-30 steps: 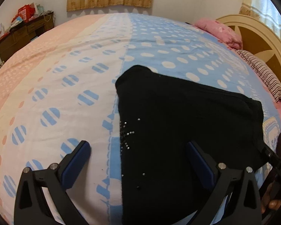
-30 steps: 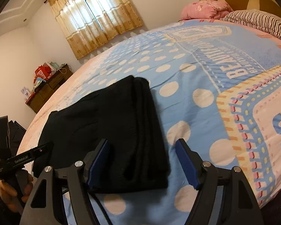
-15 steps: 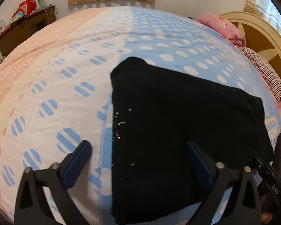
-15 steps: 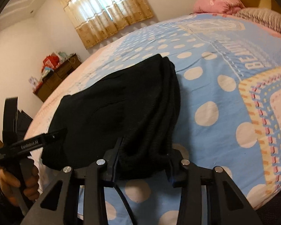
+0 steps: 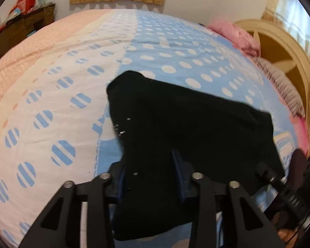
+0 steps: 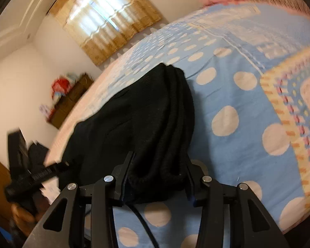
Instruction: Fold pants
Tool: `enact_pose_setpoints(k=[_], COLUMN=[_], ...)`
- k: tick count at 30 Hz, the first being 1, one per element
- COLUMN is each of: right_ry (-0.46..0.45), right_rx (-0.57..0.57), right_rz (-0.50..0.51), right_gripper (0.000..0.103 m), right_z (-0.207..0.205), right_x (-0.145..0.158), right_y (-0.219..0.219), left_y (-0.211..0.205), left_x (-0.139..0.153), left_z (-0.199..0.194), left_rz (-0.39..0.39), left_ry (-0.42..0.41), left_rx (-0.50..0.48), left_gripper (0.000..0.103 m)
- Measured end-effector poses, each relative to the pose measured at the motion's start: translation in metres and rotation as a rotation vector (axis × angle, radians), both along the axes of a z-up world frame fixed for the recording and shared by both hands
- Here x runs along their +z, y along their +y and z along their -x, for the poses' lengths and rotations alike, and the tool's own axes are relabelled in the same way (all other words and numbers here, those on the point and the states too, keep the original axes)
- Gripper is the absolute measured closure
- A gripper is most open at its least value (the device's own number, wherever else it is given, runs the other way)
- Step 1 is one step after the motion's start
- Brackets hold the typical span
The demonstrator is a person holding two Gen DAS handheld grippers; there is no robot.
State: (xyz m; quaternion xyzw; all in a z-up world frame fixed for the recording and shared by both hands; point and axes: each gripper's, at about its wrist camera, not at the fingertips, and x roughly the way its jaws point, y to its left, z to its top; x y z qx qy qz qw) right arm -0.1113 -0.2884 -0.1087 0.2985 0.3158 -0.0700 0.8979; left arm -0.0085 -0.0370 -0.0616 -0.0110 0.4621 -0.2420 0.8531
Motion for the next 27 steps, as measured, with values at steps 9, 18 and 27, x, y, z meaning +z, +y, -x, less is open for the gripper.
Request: enact_pose_setpoints(k=[9, 18, 27], right_ry=[0.026, 0.036, 0.012], right_rx=[0.034, 0.015, -0.006], right_rz=[0.319, 0.207, -0.046], right_gripper=[0.07, 0.065, 0.065], right_z=[-0.003, -0.004, -0.006], right_x=[0.026, 0.012, 0.0], right_y=[0.037, 0.019, -0.01], left_y=[0.015, 0.014, 0.006], left_x=[0.012, -0.008, 0.001], left_z=[0.004, -0.009, -0.003], left_rz=[0.105, 0.097, 0.073], left_ry=[-0.03, 0.031, -0.036], left_rx=[0.025, 0.078, 0.022], left_gripper=[0.085, 0.046, 0.08])
